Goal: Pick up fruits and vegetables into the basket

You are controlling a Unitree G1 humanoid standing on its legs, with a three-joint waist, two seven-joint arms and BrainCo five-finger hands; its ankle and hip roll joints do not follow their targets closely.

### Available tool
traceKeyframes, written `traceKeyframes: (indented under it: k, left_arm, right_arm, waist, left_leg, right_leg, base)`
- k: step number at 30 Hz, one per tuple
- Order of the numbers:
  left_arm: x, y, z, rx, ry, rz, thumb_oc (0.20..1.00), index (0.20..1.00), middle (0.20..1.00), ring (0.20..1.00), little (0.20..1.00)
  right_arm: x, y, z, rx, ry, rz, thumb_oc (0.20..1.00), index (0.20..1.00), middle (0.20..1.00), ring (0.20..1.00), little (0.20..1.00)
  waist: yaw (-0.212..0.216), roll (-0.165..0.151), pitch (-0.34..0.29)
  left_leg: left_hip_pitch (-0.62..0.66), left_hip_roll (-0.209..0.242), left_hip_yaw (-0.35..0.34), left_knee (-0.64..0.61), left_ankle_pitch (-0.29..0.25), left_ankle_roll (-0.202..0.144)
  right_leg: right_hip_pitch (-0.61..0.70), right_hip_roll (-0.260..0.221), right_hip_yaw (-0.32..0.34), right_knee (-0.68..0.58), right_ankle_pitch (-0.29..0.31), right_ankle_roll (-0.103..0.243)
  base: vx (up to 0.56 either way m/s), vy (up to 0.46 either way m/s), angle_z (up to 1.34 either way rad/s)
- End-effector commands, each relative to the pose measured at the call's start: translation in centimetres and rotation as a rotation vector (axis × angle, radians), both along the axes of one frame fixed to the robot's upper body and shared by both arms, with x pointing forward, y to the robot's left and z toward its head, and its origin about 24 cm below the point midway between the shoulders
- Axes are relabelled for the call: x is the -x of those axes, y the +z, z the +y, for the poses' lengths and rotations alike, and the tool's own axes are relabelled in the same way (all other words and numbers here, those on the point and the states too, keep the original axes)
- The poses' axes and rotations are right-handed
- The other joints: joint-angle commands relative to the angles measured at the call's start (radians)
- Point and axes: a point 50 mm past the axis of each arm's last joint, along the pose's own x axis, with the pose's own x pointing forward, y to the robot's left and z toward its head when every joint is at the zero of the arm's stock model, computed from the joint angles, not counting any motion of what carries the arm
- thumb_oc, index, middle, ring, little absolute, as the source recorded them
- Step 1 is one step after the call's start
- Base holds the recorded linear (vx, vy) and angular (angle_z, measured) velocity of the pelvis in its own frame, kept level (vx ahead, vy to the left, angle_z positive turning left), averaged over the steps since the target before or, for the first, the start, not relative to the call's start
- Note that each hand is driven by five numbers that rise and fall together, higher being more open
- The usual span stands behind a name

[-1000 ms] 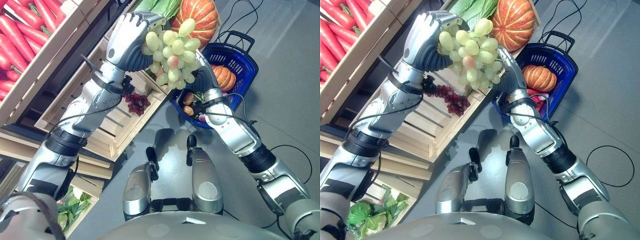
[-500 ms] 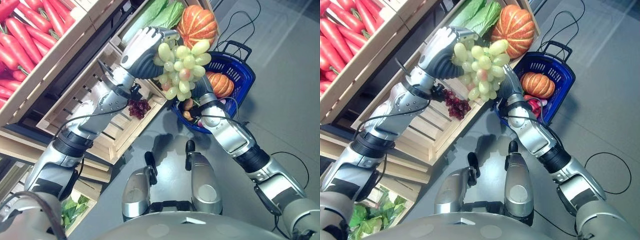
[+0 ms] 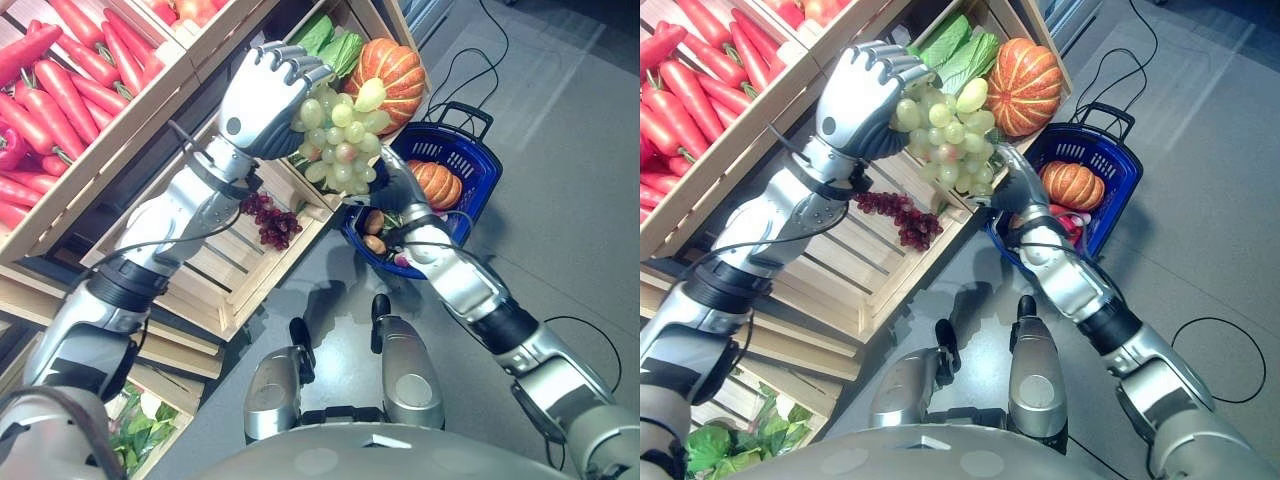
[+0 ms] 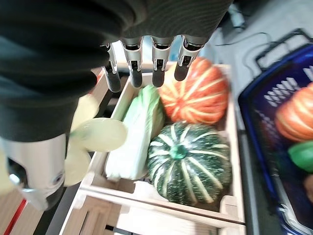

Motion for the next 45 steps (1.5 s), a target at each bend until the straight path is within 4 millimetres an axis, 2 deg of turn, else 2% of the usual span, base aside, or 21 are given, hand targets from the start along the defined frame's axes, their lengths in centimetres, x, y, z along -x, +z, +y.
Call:
traceKeyframes:
  k: [1, 9, 15, 23, 31, 39, 45]
  left_arm:
    - [1.2, 1.0, 0.9, 0.024, 0.029, -0.179, 0.2, 0.2, 0.2, 0.2, 0.2]
    - [1.3, -0.6, 2.6, -0.006, 0.115, -0.211, 0.2, 0.2, 0.2, 0.2, 0.2]
    - [1.1, -1.4, 2.9, 0.007, 0.132, -0.2, 0.2, 0.2, 0.2, 0.2, 0.2]
    - [0.9, -1.4, 1.6, 0.081, 0.067, -0.166, 0.2, 0.2, 0.2, 0.2, 0.2]
    - [1.0, -0.5, -0.2, 0.123, -0.007, -0.14, 0.2, 0.2, 0.2, 0.2, 0.2]
    - [1.6, 0.7, -2.3, 0.095, -0.078, -0.219, 0.2, 0.2, 0.2, 0.2, 0.2]
    - [2.3, 1.3, -3.8, 0.035, -0.107, -0.3, 0.2, 0.2, 0.2, 0.2, 0.2]
  right_arm:
    - [1.5, 2.4, 1.7, -0.144, 0.158, -0.1, 1.0, 1.0, 1.0, 1.0, 1.0]
    - [2.8, 3.2, 0.9, -0.194, 0.219, -0.13, 1.0, 1.0, 1.0, 1.0, 1.0]
    - [3.3, 3.8, 1.3, -0.216, 0.286, -0.136, 1.0, 1.0, 1.0, 1.0, 1.0]
    - [2.9, 3.6, 3.0, -0.216, 0.333, -0.116, 1.0, 1.0, 1.0, 1.0, 1.0]
    - [3.1, 4.8, 5.1, -0.321, 0.418, -0.161, 1.0, 1.0, 1.0, 1.0, 1.0]
    - [3.7, 6.6, 7.2, -0.506, 0.523, -0.181, 1.0, 1.0, 1.0, 1.0, 1.0]
    - [4.0, 7.6, 8.1, -0.542, 0.545, -0.215, 1.0, 1.0, 1.0, 1.0, 1.0]
  waist:
    - [-0.037, -0.019, -0.06]
    - [-0.058, 0.001, -0.075]
    - [-0.059, 0.005, -0.083]
    - [-0.044, 0.006, -0.073]
    - [-0.023, -0.009, -0.066]
    - [-0.006, -0.024, -0.059]
    - [0.002, -0.03, -0.063]
  left_leg:
    - [-0.01, -0.004, 0.025, 0.05, -0.077, 0.046]
    - [0.027, -0.01, 0.044, 0.025, -0.078, 0.046]
    - [0.04, -0.014, 0.041, 0.024, -0.082, 0.046]
    - [0.035, -0.018, 0.026, 0.023, -0.079, 0.046]
    - [0.029, -0.014, 0.01, 0.026, -0.079, 0.045]
    - [0.021, -0.012, 0.001, 0.033, -0.081, 0.044]
    - [0.021, -0.012, -0.002, 0.03, -0.08, 0.043]
  right_leg:
    - [0.088, -0.059, 0.022, -0.052, -0.037, 0.113]
    - [0.11, -0.067, 0.037, -0.067, -0.041, 0.125]
    - [0.121, -0.069, 0.04, -0.067, -0.047, 0.127]
    - [0.128, -0.072, 0.034, -0.071, -0.05, 0.125]
    - [0.138, -0.071, 0.018, -0.077, -0.048, 0.123]
    - [0.144, -0.068, 0.003, -0.085, -0.043, 0.123]
    - [0.155, -0.066, -0.005, -0.101, -0.037, 0.123]
  base:
    - [0.03, 0.058, -0.17]
    - [0.05, 0.06, -0.15]
    - [0.03, 0.011, -0.02]
    - [0.0, 0.0, 0.0]
    - [-0.01, -0.039, 0.05]
    - [-0.02, -0.041, 0.08]
    - [0.0, -0.015, 0.04]
